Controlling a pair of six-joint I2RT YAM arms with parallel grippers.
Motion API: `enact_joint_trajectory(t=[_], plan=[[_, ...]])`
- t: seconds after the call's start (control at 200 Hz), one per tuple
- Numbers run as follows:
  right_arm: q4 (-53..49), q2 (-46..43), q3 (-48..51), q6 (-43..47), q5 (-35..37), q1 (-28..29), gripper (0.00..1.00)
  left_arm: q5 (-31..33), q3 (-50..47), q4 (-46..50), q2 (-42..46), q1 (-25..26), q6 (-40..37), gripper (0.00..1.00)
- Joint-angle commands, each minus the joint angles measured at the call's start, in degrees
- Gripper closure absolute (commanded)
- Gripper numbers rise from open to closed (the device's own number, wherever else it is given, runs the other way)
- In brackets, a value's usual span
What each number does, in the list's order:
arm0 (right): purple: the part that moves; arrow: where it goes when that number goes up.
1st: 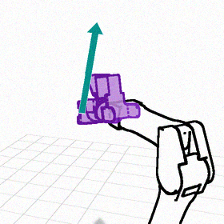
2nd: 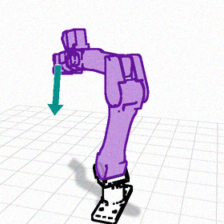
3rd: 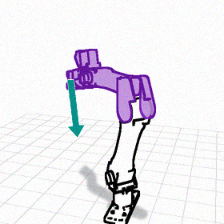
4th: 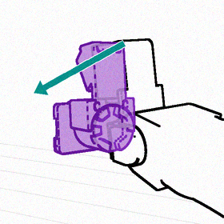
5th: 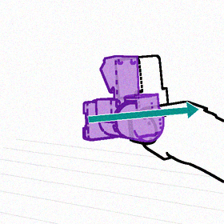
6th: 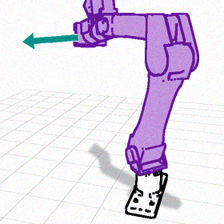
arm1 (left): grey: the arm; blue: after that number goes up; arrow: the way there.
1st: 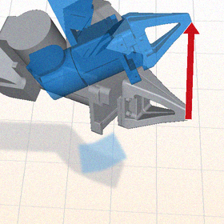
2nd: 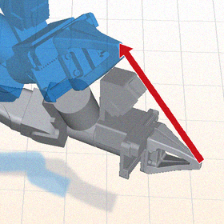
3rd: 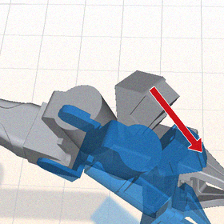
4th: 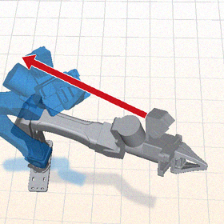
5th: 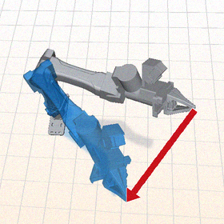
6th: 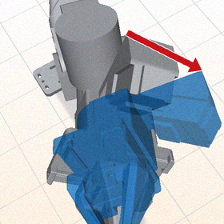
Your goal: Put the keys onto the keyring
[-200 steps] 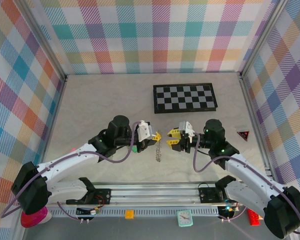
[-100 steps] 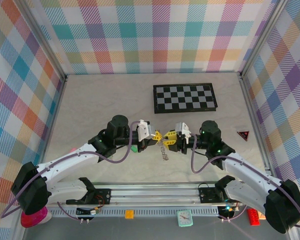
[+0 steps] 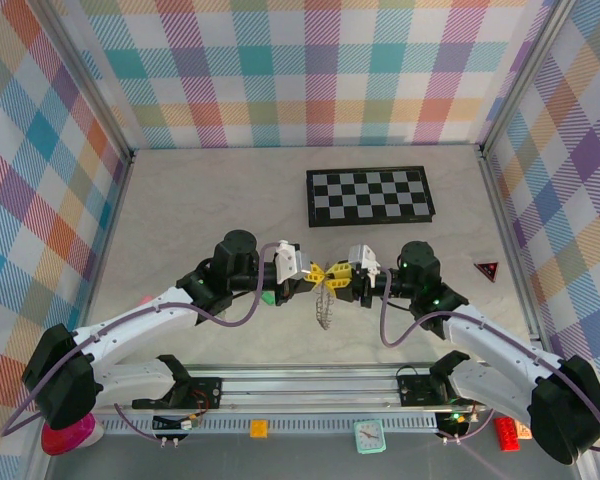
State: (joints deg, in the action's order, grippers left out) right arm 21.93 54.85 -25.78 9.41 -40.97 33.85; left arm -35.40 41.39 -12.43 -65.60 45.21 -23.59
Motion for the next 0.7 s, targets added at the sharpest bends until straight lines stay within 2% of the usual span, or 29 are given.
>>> enact_joint_trajectory(t=[0.0,0.13,0.305,0.385,0.455,0.535,0.695], plan=[[2.67,0.78,-0.76,-0.22,-0.64,0.58,0.77,-2.74,-0.17,-3.13,1.28,-0.29,0.04,1.0],[3.46,1.42,-0.98,-0.78,-0.9,0.82,0.81,-3.1,-0.17,-3.13,1.38,-0.27,0.12,1.0],[1.4,0.69,-1.37,0.5,-0.56,0.8,0.99,0.04,-0.17,-1.95,2.01,-0.28,0.2,1.0],[-2.33,-0.23,-2.07,3.2,-0.42,0.87,1.0,2.75,-0.44,-0.82,3.41,-0.27,0.22,0.74],[-6.44,-0.78,-3.35,6.26,-0.12,0.86,1.0,5.31,-0.86,0.5,5.35,-0.26,0.01,0.56],[-12.02,-0.8,-5.3,10.04,-0.23,0.86,1.0,7.66,-0.46,4.39,7.77,-0.28,-1.6,0.51],[-16.73,-1.69,-7.25,16.49,1.4,1.26,1.0,9.15,1.41,14.47,10.61,-0.39,-6.64,0.49]])
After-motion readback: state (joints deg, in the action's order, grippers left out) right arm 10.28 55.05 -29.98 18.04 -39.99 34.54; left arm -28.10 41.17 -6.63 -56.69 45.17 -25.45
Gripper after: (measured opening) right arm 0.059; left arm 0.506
